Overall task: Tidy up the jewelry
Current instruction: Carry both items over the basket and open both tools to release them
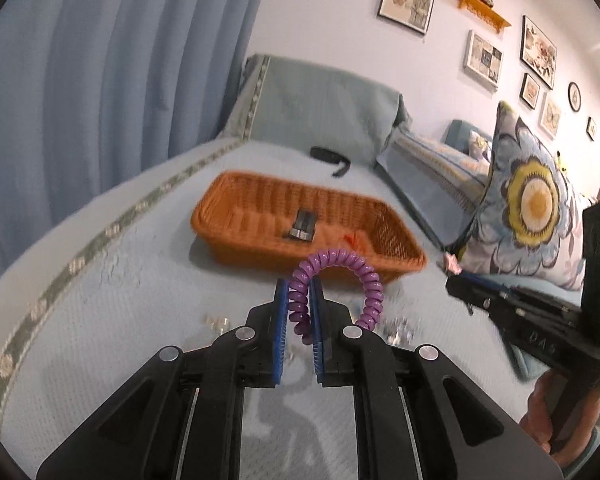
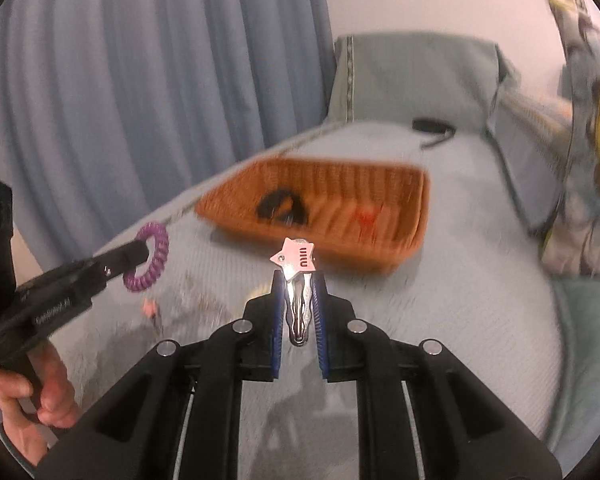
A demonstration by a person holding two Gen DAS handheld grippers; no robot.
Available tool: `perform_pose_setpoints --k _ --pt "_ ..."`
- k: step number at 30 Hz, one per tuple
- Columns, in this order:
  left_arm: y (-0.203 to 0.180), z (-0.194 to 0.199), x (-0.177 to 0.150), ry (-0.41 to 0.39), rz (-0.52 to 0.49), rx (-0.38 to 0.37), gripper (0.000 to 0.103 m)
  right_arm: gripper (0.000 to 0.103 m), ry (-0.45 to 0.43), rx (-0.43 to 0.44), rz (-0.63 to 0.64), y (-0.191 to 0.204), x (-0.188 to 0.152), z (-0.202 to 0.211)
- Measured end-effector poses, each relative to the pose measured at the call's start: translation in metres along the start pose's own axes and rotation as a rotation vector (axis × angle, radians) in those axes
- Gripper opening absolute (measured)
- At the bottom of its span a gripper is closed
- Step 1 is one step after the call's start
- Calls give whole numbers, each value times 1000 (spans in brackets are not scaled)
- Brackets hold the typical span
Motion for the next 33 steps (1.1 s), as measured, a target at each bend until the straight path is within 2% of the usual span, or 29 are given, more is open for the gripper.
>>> perform_pose_setpoints --k 5,9,15,17,20,23,30,32,33 --pt "-10 -8 43 -36 -48 33 9 12 -40 -36 11 -9 39 -2" --pt "-1 -36 77 -30 -63 89 9 12 -24 -45 -12 -23 65 -26" --pt "31 -91 103 20 8 117 9 12 41 -46 -71 -50 94 -76" --pt "35 -106 105 42 23 104 9 12 71 -36 -92 -57 97 -90" --pt "39 -129 100 93 76 28 9 12 132 -16 -146 -69 98 -119" --pt "40 -144 97 125 48 86 9 12 219 18 -198 -76 92 -147" --pt "44 -162 91 181 45 148 10 12 266 -27 -163 -68 82 -163" --pt "45 -162 88 183 40 162 13 12 269 -45 -148 -65 81 -163" --pt "44 -161 88 184 37 161 24 12 272 -47 -146 -63 81 -163"
Point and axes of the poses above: each gripper's, at about its wrist camera, not at the fingertips, and z roughly against the way its jaws point, y to its left, x to its top, the point moved 7 cm from there along -z, roughly the way its jaws point, and after that the axes turned 10 degrees about y, right-handed, at the moved point
